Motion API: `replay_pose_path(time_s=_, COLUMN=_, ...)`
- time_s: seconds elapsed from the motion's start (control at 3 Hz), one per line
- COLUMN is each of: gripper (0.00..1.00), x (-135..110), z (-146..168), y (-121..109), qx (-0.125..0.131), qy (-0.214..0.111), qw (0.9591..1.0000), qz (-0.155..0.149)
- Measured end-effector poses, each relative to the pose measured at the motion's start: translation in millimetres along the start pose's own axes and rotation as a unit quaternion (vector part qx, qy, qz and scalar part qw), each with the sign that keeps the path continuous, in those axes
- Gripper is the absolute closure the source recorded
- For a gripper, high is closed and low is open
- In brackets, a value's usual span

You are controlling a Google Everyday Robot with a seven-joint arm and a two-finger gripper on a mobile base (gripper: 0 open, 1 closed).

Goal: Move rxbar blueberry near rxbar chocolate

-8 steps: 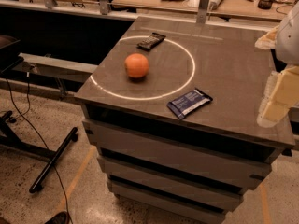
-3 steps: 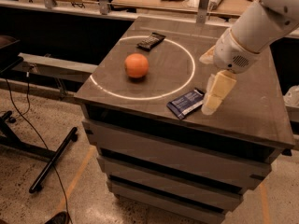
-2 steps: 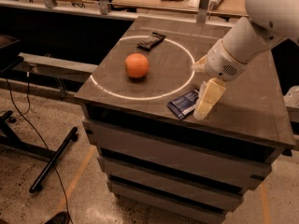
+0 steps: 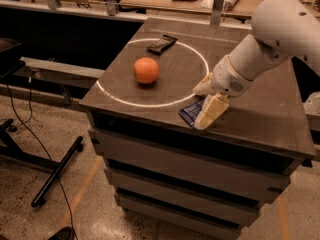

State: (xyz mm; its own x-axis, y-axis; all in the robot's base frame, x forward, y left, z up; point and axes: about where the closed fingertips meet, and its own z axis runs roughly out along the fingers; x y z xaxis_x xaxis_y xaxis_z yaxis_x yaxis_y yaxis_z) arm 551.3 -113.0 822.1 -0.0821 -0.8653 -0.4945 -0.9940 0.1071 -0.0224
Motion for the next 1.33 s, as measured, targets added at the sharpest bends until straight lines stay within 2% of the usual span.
replay_pose_path(time_s=0.33, gripper=0.7, x=-3.2, z=-5.6, y=-0.1, qx=0.0, qy=0.0, qw=1.0, qz=0.0)
replay_pose_path(time_s=0.67, gripper=0.99, x=-5.8, z=-9.1, y=-2.2, qx=0.002, qy=-0.005, qw=1.0, qz=0.001)
replay_pose_path(time_s=1.0, gripper=1.0, x=-7.5, z=-7.9, y=-10.3, qx=0.01, qy=-0.024, qw=0.9997, qz=0.003)
replay_pose_path(time_s=1.33, gripper=1.0, x=-29.2, z=-51.2, y=-66.1, qx=0.074, qy=-0.007, qw=0.9971, qz=-0.015)
